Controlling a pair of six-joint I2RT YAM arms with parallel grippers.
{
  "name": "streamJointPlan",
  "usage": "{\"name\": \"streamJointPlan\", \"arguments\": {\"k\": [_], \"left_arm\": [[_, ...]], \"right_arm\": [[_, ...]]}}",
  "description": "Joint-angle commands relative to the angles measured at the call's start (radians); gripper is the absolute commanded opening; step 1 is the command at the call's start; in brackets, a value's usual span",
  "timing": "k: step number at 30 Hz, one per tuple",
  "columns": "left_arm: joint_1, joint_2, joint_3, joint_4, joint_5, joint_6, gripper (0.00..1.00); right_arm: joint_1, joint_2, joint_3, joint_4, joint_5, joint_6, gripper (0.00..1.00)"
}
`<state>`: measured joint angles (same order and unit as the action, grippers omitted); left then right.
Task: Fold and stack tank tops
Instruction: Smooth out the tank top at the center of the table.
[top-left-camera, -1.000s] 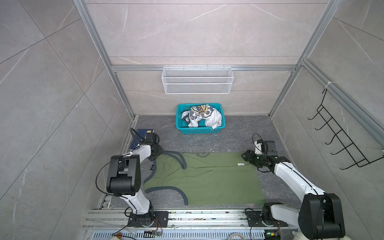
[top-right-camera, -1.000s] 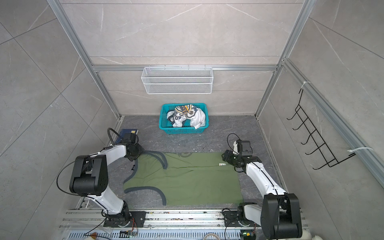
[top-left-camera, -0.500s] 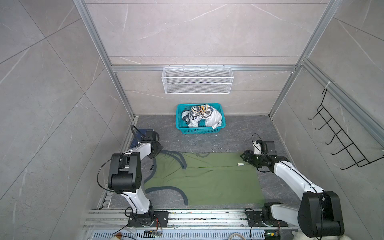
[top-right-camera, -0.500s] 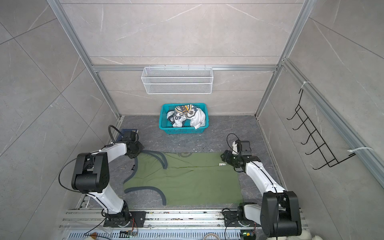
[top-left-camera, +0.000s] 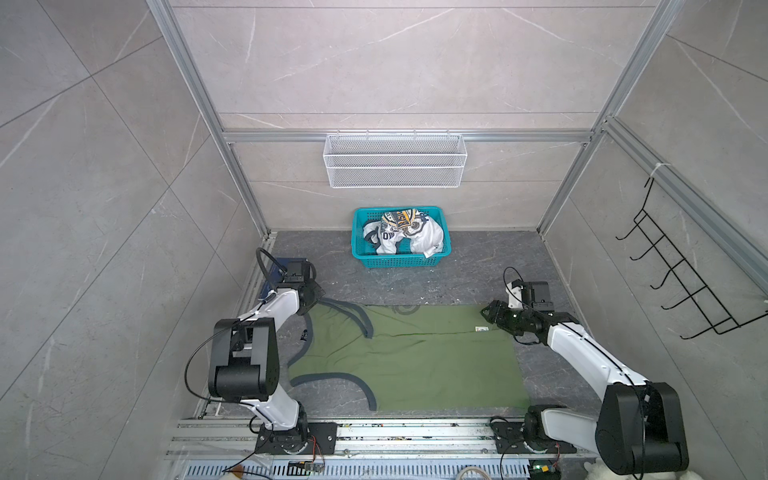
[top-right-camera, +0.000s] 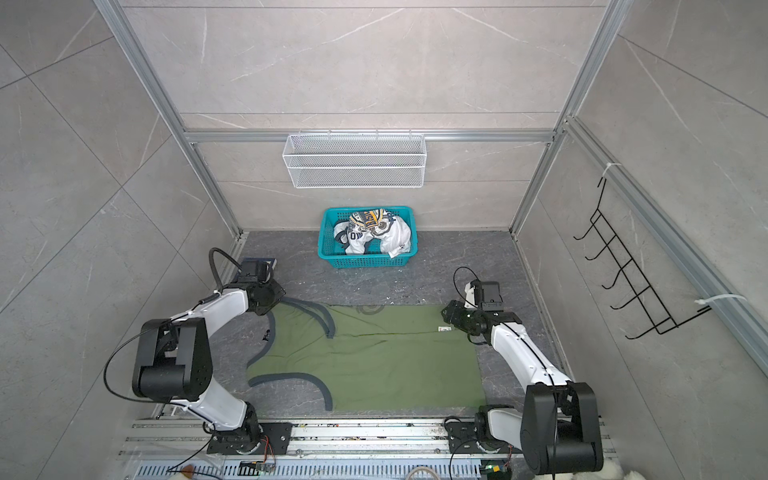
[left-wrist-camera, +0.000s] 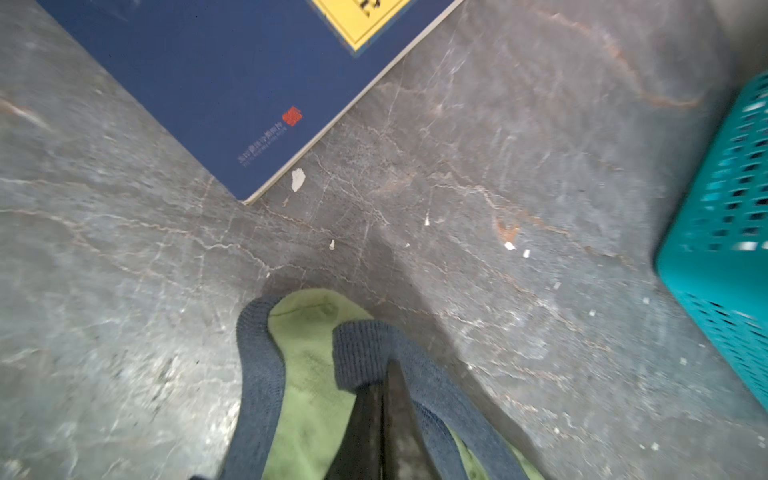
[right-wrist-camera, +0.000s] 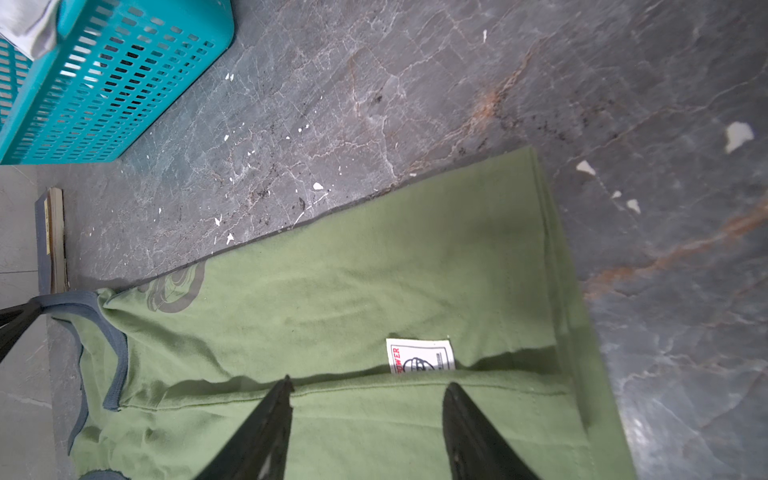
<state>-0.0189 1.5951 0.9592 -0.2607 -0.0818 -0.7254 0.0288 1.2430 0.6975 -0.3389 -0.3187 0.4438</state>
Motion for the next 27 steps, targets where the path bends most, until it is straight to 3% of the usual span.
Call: {"name": "streamJointPlan", "arguments": {"k": [1,13,22,27], "left_arm": [[0.003,-0.091,-0.044,-0.008,0.003,0.006,0.0],[0.005,-0.345,-0.287,0.03,-0.003,0.009,0.0],[0.033,-0.294,-0.29,0.048,-0.051,0.046,0.0],[0.097,-0.213,-0.292,0.08,-0.004,0.036,0.0]], "right_arm": [[0.005,-0.001,0.007,-0.004,0.001,-0.02,0.6],[0.006,0.064,0.031,-0.022,0.041,0.005,0.61],[0.004,0.189,0.06,-0.031,0.085,0.022,0.6],[0.003,0.248,0.065,-0.032,0.126,0.05,0.59]]}}
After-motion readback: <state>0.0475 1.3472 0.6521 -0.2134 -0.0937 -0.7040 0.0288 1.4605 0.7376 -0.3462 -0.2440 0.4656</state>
